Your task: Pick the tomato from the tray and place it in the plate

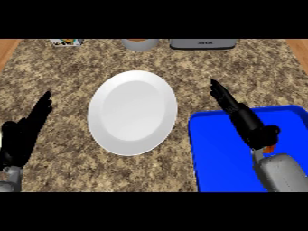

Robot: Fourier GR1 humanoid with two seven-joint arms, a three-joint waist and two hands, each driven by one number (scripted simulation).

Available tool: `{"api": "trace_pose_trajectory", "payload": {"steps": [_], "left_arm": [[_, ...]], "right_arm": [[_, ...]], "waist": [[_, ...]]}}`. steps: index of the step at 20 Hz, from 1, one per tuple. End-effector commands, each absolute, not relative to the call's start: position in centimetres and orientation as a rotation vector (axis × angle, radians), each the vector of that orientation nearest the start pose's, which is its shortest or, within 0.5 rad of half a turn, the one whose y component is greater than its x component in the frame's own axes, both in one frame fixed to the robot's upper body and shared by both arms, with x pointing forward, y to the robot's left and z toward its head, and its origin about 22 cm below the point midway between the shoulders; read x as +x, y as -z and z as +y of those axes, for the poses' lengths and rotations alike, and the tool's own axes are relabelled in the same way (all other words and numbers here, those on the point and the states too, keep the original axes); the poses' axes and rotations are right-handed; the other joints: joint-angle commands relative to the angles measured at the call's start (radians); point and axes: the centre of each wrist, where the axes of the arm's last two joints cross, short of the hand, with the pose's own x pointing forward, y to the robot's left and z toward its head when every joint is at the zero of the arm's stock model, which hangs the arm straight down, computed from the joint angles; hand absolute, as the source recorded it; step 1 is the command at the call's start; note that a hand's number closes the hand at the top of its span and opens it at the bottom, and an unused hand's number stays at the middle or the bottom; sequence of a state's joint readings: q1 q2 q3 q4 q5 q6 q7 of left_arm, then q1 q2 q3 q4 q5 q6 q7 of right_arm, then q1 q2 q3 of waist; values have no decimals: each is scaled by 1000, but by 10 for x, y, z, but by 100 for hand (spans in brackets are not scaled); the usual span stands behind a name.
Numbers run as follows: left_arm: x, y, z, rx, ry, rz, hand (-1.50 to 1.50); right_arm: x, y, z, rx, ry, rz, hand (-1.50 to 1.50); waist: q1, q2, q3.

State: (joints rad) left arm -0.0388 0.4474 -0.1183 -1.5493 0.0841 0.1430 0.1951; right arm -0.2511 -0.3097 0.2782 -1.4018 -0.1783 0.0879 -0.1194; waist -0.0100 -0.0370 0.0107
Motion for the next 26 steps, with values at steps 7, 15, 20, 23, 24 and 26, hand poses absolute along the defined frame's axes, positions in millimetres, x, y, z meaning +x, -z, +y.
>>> {"api": "trace_pose_trajectory", "payload": {"steps": [7,15,20,23,24,26], "left_arm": [[230,-33,341,510,256,-1466,0],[209,2,342,478,277,-1502,0],[215,6,343,473,279,-1510,0],[228,5,344,476,272,-1504,0],[206,11,337,487,277,-1499,0],[211,11,340,478,291,-1501,0]], "right_arm": [[278,-63,-360,22,46,-1909,-150],[208,-3,-382,205,808,-2055,-150],[145,-9,-425,277,553,-2043,-150],[142,-37,-452,223,300,-1972,-150],[140,-34,-458,170,223,-1938,-150],[135,-40,-463,120,93,-1883,-150]], "waist": [[-29,31,-12],[-7,35,-10],[-3,35,-11],[-15,37,-12],[7,36,-10],[2,37,-11]]}}
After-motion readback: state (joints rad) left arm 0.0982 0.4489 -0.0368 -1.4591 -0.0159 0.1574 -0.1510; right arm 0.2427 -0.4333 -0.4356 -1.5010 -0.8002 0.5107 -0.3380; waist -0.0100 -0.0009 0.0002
